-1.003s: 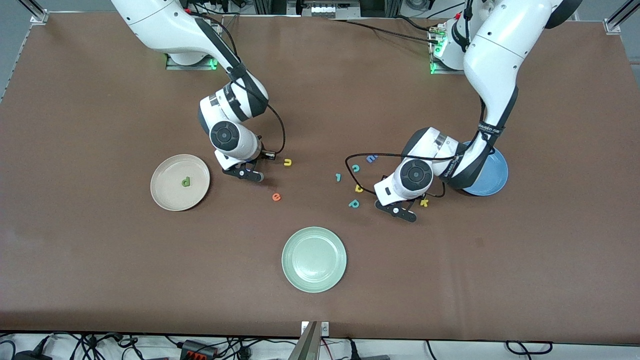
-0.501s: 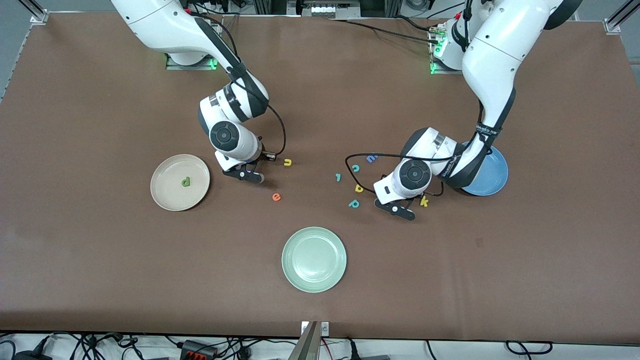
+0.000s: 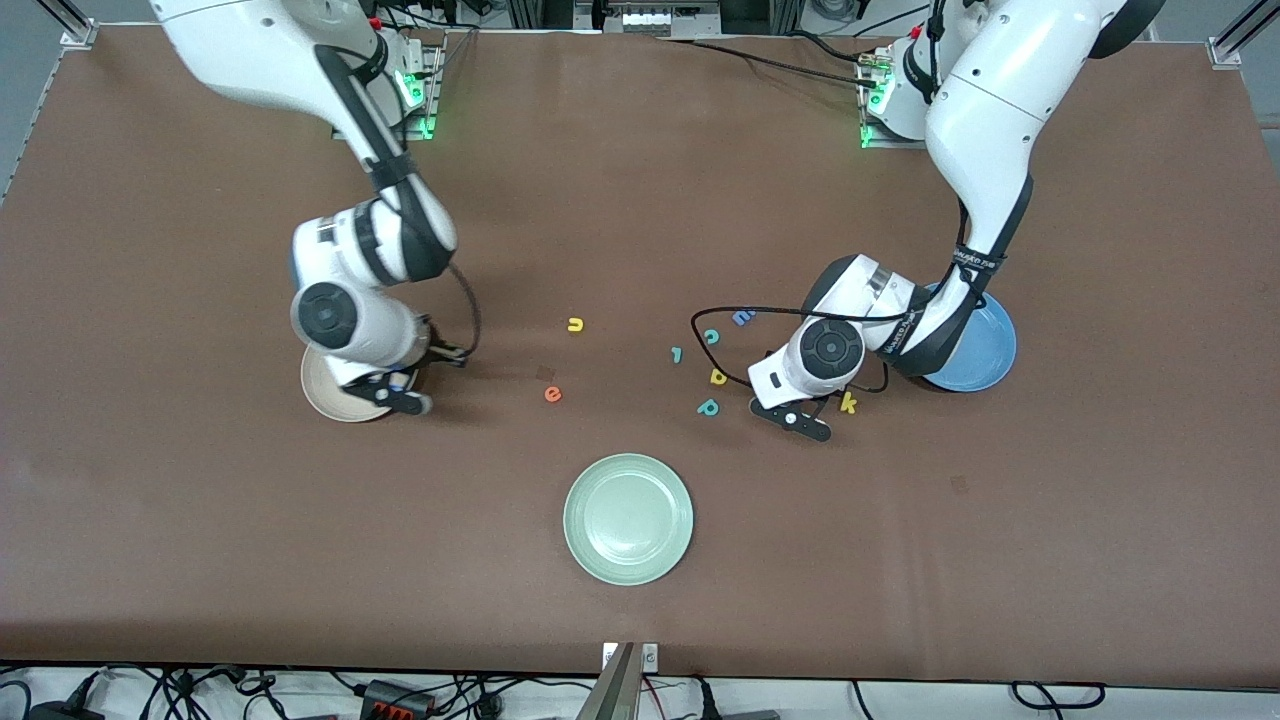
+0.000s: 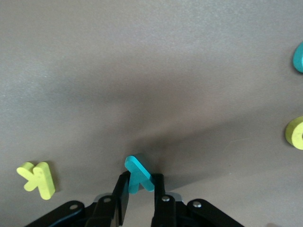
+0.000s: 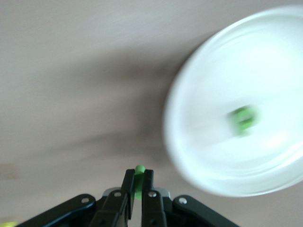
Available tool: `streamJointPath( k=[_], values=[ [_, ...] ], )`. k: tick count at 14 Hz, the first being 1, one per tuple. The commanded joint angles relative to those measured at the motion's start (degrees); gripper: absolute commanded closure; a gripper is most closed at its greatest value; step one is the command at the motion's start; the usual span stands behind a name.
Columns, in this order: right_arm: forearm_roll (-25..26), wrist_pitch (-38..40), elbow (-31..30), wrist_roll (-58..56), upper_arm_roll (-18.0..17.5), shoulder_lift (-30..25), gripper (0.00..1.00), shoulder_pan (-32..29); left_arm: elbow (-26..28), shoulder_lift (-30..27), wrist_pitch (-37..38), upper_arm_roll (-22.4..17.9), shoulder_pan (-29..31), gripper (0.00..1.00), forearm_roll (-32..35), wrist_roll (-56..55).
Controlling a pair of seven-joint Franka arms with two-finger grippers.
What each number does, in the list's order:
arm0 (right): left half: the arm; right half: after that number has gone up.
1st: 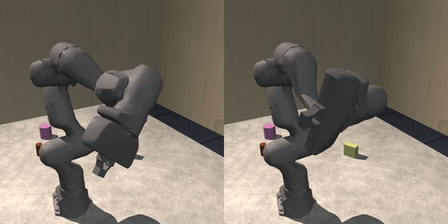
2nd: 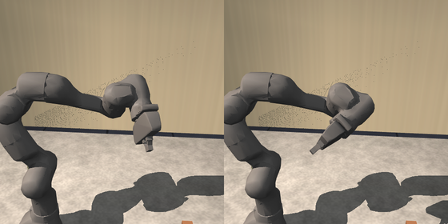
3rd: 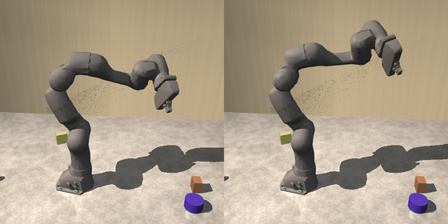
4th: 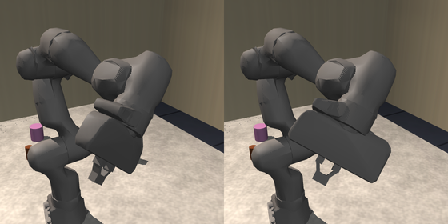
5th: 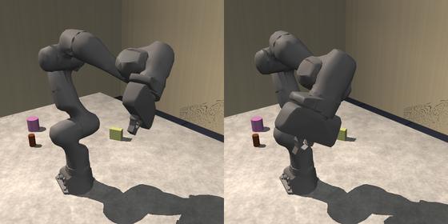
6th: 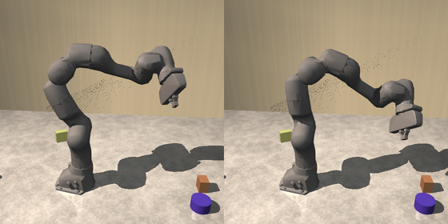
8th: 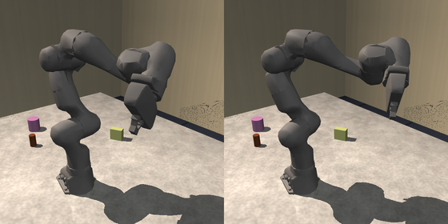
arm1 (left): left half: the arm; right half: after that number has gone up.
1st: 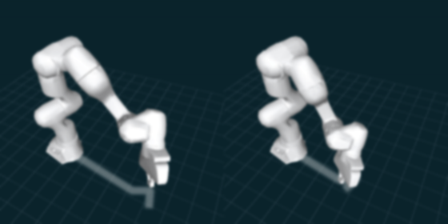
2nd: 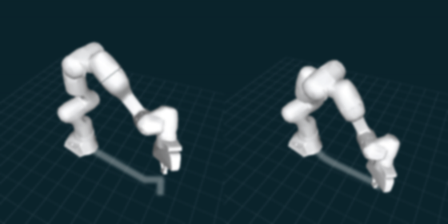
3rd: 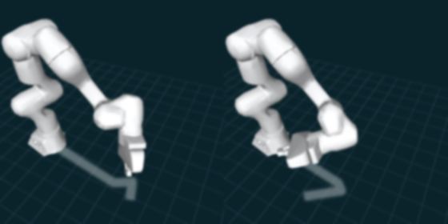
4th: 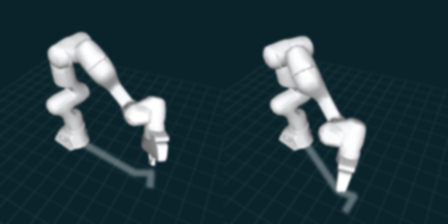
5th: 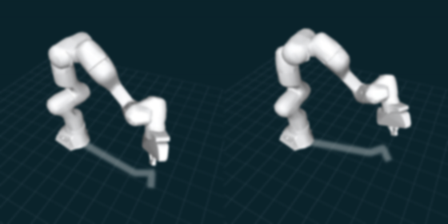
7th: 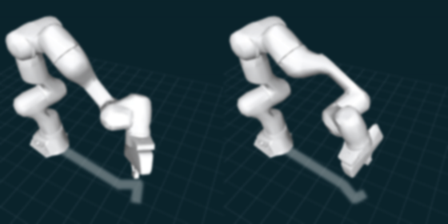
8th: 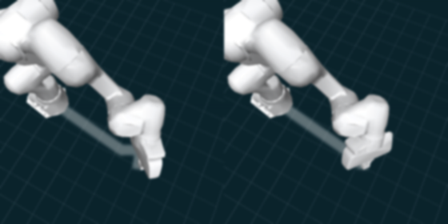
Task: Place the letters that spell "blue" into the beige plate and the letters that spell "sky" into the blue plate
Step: 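Place the l and y on the beige and blue plates with both grippers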
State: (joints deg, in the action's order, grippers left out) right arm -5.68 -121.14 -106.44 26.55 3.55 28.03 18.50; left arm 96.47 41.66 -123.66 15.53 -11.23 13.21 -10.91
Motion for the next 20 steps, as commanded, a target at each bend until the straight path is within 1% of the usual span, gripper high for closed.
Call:
streamJointPath(
  k=[1, 3, 5, 6, 7, 8, 9, 10, 11, 12, 14, 15, 17, 18, 19, 20],
  values=[
    [0.1, 4.1, -0.3, -8.6, 3.9, -0.6, 1.00, -0.2, 0.6, -1.5, 0.0, -0.3, 0.2, 0.82, 0.6, 0.1],
    [0.1, 4.2, -1.1, -10.4, 4.0, 0.0, 1.00, -1.9, 0.4, -3.5, 0.4, -0.5, 0.5, 0.82, 0.6, 0.1],
    [0.1, 3.3, -1.3, -10.4, 4.0, 1.4, 1.00, -2.0, -0.4, -6.3, 5.6, -0.7, 1.9, 0.82, 0.6, 0.5],
    [0.0, 2.7, -1.3, -10.4, 4.0, 1.8, 1.00, -2.0, -0.3, -7.5, 8.1, -0.8, 3.1, 0.82, 0.7, 2.7],
    [-0.3, 2.4, -1.2, -10.4, 4.0, 2.0, 1.00, -2.0, 0.0, -8.3, 11.4, -0.8, 5.1, 0.82, 1.3, 6.7],
    [-0.7, 2.4, -1.1, -10.2, 3.9, 2.1, 0.98, -1.9, 0.2, -9.3, 14.7, -0.7, 7.9, 0.82, 2.2, 9.3],
    [-0.8, 2.3, -0.9, -10.2, 3.9, 2.1, 0.97, -1.6, 0.6, -9.8, 17.1, -0.5, 11.0, 0.82, 2.2, 11.4],
    [-0.9, 2.2, -0.8, -10.0, 3.9, 2.1, 0.94, -1.4, 1.3, -10.0, 18.5, -0.1, 13.1, 0.82, 2.2, 12.2],
    [-0.9, 1.9, -0.7, -9.8, 3.9, 2.2, 0.67, -1.4, 3.4, -11.2, 19.0, -0.1, 14.2, 0.82, 2.1, 11.9],
    [-0.9, 1.2, -0.4, -9.5, 3.9, 2.2, 0.01, -1.6, 5.9, -12.1, 18.8, -0.1, 15.0, 0.82, 2.1, 11.2],
    [-0.8, 2.0, 0.9, -9.5, 3.9, 1.4, 0.00, -1.6, 10.7, -13.4, 17.5, -0.1, 18.7, 0.81, 2.1, 10.0],
    [-0.8, 2.2, 1.6, -10.5, 3.9, 0.3, 0.00, -1.3, 11.8, -13.4, 16.4, 0.0, 20.3, 0.74, 2.1, 10.0],
    [-0.7, 3.2, 2.1, -10.1, 3.1, -1.8, 0.00, -0.8, 11.0, -13.4, 16.0, 0.1, 21.0, 0.04, 1.8, 10.3],
    [-0.8, 3.5, 2.1, -9.3, 2.2, -2.3, 0.00, 0.5, 8.9, -13.5, 16.3, 0.3, 20.9, 0.00, 1.8, 10.5],
    [-1.0, 3.0, 2.1, -8.9, 1.9, -2.4, 0.00, 1.5, 5.6, -13.4, 17.7, 1.2, 20.1, 0.00, 1.7, 10.5],
    [-1.1, 2.4, 2.1, -7.5, 1.2, -2.4, 0.00, 3.4, 3.8, -13.1, 18.3, 2.0, 19.2, 0.00, 1.7, 9.7]
  ],
)
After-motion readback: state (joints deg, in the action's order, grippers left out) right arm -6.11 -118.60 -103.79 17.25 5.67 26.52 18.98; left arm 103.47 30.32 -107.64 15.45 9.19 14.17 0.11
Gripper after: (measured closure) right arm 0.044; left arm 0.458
